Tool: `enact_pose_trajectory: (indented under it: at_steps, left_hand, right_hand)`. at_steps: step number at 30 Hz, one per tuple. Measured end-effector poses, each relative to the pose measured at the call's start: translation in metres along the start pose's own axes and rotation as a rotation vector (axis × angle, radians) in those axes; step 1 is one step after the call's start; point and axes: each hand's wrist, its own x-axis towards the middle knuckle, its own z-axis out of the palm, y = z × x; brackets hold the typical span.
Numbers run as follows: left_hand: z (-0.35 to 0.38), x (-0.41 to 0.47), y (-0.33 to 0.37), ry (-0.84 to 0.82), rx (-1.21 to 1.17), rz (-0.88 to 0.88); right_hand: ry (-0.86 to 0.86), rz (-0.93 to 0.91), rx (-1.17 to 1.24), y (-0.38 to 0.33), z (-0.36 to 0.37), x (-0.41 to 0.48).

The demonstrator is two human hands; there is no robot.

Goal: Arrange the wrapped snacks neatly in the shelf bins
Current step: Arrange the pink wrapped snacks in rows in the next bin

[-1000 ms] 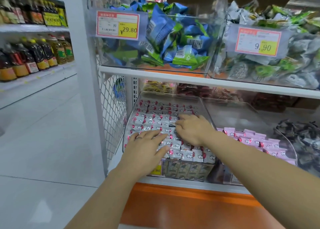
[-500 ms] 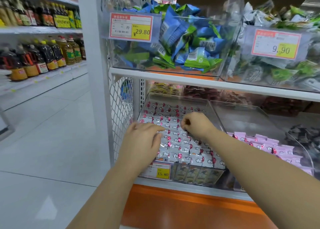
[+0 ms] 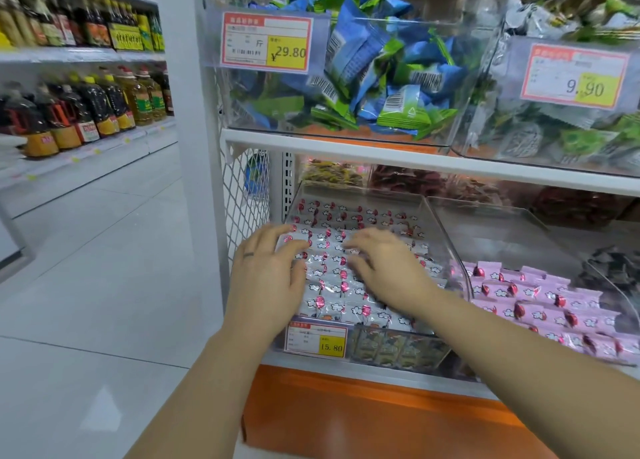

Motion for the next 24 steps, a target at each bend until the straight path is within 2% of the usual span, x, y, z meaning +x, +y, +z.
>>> enact_pose_trajectory:
  at_steps: [3,5,9,14,20,24]
  left_hand:
    - [0.001,0.0,0.002,-0.021,-0.037,-0.058]
    - [0.0,-0.001,0.004,-0.051,-0.081,-0.083]
    - [-0.003,-0.003,0.003,-0.07,-0.151,-0.105]
    - [-0.003,-0.004,0.005,-0.004,-0.067,-0.006]
    - [0.013,-0.031,0.038,-0.06,0.089,0.258]
    - [0.03,-0.05,0.064,-0.171,0.19,0.347]
  right_hand:
    - [-0.229,-0.203,-0.022,-0.012,0.001,-0.015]
    - [-0.345,-0.217,-0.035,-0.006,0.003,-0.011]
    - [-0.42,-0.197,-0.064,-0.001,0.001,0.001]
    - [-0.24,-0.159,0.03,-0.017,-0.028,-0.013]
    - [-0.009,-0.111,-0.317,-0.002,-0.06,-0.09]
    - [-0.053,-0.108,-0.448,0.015,-0.059,-0.135]
